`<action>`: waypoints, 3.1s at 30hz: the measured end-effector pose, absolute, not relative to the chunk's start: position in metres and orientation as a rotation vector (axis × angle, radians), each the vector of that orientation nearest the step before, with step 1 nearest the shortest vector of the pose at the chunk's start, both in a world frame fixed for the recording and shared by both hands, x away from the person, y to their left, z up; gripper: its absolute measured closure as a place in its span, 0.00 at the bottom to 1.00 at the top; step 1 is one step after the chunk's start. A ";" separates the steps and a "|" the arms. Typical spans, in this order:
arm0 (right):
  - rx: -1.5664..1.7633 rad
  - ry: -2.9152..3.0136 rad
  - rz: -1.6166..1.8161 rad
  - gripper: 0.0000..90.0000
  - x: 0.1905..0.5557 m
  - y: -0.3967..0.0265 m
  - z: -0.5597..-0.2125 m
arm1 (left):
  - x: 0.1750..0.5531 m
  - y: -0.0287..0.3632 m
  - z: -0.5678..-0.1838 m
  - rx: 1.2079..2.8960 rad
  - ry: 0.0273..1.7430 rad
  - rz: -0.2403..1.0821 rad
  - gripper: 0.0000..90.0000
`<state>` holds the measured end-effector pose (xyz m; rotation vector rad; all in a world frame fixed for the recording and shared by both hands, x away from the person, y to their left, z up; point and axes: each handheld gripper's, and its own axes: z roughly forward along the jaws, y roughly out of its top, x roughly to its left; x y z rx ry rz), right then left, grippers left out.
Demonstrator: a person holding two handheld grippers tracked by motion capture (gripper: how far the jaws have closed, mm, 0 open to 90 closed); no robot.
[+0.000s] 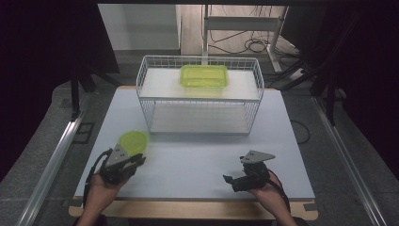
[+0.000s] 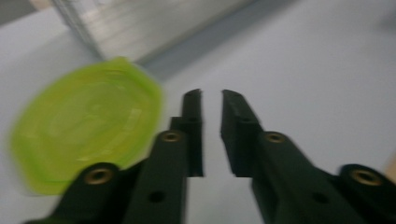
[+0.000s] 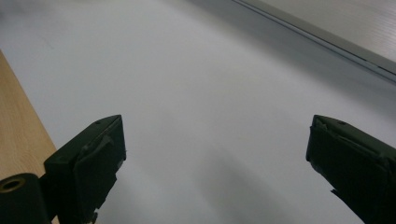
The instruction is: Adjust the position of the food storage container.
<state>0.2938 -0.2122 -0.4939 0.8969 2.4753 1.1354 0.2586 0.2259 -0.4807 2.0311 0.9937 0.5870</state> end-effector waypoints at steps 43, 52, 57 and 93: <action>0.842 2.615 1.068 0.08 0.290 -0.201 -0.503 | 0.329 0.273 -0.514 1.908 1.330 0.623 1.00; 0.844 2.625 1.055 0.08 0.291 -0.201 -0.504 | 0.325 0.235 -0.510 1.972 1.233 0.601 1.00; 0.846 2.630 1.043 0.08 0.291 -0.201 -0.505 | 0.321 0.213 -0.508 2.011 1.181 0.583 1.00; 0.853 2.633 1.005 0.08 0.294 -0.203 -0.509 | 0.290 0.177 -0.526 2.178 0.958 0.328 1.00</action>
